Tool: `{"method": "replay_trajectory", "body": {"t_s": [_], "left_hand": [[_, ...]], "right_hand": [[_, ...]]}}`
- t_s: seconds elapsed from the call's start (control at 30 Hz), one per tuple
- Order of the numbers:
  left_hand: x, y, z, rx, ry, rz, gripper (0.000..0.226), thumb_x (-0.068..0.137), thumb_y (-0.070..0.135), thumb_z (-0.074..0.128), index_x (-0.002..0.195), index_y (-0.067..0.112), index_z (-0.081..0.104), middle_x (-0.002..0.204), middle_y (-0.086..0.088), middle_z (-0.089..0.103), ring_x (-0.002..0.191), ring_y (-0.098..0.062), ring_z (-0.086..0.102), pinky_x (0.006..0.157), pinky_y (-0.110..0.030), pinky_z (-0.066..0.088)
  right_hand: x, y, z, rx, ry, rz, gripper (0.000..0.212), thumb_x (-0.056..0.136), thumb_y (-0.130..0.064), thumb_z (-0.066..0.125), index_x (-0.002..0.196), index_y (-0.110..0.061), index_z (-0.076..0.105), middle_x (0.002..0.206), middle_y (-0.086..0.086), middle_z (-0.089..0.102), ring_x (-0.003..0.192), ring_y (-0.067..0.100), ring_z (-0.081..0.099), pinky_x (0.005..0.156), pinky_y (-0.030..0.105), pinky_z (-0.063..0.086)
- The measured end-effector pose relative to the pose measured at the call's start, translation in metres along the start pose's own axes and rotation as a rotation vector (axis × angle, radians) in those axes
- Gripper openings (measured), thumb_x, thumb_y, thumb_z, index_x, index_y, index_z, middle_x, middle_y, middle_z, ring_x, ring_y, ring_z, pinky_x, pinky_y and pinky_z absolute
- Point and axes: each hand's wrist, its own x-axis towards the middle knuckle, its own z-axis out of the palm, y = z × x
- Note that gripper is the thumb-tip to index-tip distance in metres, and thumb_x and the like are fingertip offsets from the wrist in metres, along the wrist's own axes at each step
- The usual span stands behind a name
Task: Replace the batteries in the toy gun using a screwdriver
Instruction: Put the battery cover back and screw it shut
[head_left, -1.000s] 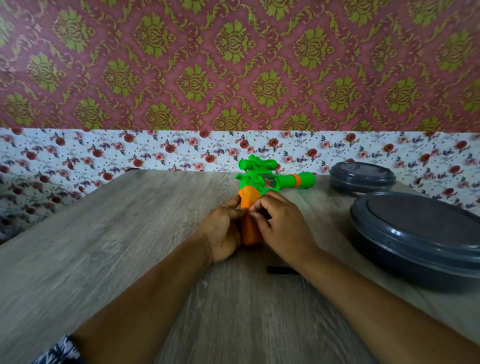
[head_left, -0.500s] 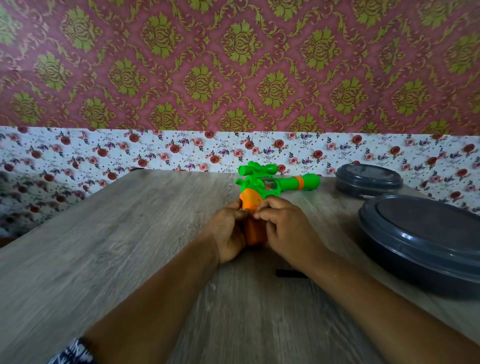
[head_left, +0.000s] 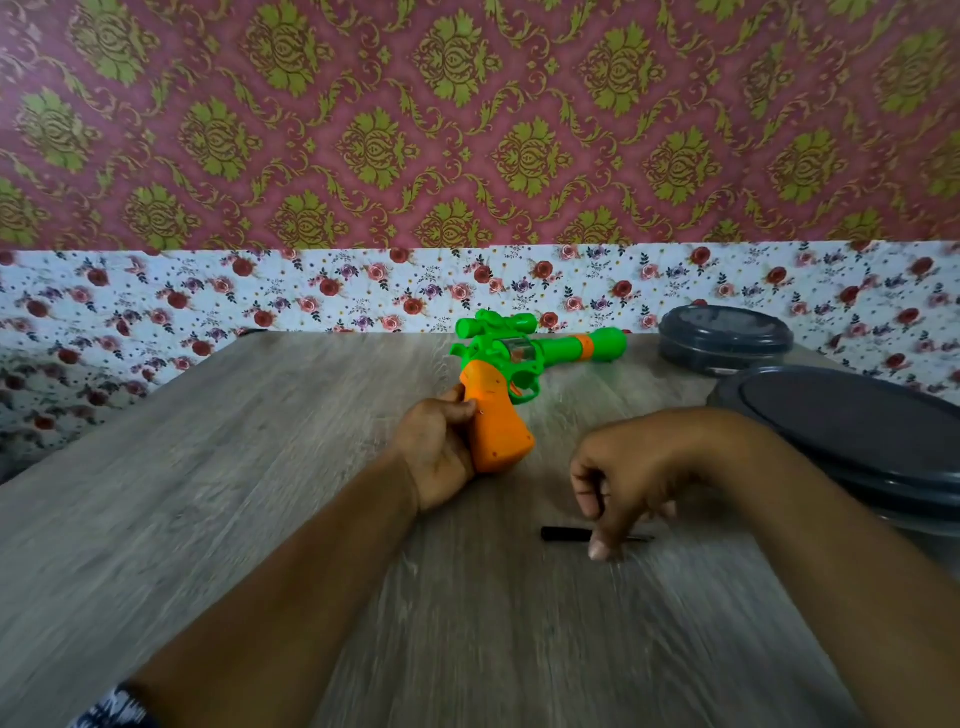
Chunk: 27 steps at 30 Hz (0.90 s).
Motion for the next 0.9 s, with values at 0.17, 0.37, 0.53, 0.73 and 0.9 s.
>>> {"method": "replay_trajectory", "body": {"t_s": [0.17, 0.37, 0.53, 0.73, 0.9], "left_hand": [[-0.003, 0.002, 0.0, 0.009, 0.009, -0.014, 0.05, 0.097, 0.005, 0.029, 0.146, 0.011, 0.03, 0.144, -0.018, 0.044, 0.131, -0.035, 0.043, 0.092, -0.047, 0.038], [-0.013, 0.003, 0.006, 0.071, -0.003, 0.002, 0.048, 0.096, 0.004, 0.029, 0.143, 0.013, 0.035, 0.14, -0.015, 0.048, 0.103, -0.027, 0.056, 0.084, -0.045, 0.042], [-0.01, 0.001, 0.004, 0.092, 0.004, -0.009, 0.051, 0.097, 0.004, 0.031, 0.147, 0.015, 0.031, 0.141, -0.013, 0.048, 0.112, -0.029, 0.054, 0.077, -0.042, 0.046], [-0.009, -0.001, 0.002, 0.053, -0.014, -0.01, 0.05, 0.098, 0.005, 0.032, 0.146, 0.018, 0.032, 0.139, -0.012, 0.049, 0.115, -0.03, 0.052, 0.084, -0.046, 0.044], [-0.004, -0.003, 0.001, 0.031, -0.019, -0.001, 0.048, 0.097, 0.004, 0.032, 0.143, 0.018, 0.039, 0.14, -0.015, 0.049, 0.119, -0.032, 0.049, 0.093, -0.052, 0.041]], "right_hand": [[0.008, 0.004, 0.002, 0.056, -0.009, -0.062, 0.017, 0.076, -0.027, 0.073, 0.069, -0.02, 0.06, 0.065, -0.002, 0.059, 0.06, 0.01, 0.055, 0.053, 0.022, 0.047], [0.007, 0.008, -0.001, 0.664, 0.4, -0.362, 0.008, 0.089, -0.009, 0.057, 0.085, -0.003, 0.057, 0.053, 0.001, 0.058, 0.045, 0.011, 0.056, 0.048, 0.023, 0.05], [0.011, -0.001, 0.0, 1.115, 0.69, -0.507, 0.01, 0.091, -0.002, 0.05, 0.084, -0.007, 0.055, 0.064, 0.012, 0.062, 0.053, 0.02, 0.06, 0.051, 0.028, 0.054], [0.029, -0.005, 0.008, 1.3, 0.817, -0.543, 0.014, 0.091, 0.0, 0.048, 0.085, -0.008, 0.057, 0.053, 0.005, 0.061, 0.043, 0.016, 0.056, 0.043, 0.025, 0.049], [0.034, -0.011, 0.01, 1.385, 0.783, -0.59, 0.017, 0.091, -0.001, 0.047, 0.079, -0.007, 0.058, 0.056, 0.009, 0.057, 0.048, 0.021, 0.053, 0.045, 0.028, 0.046]]}}
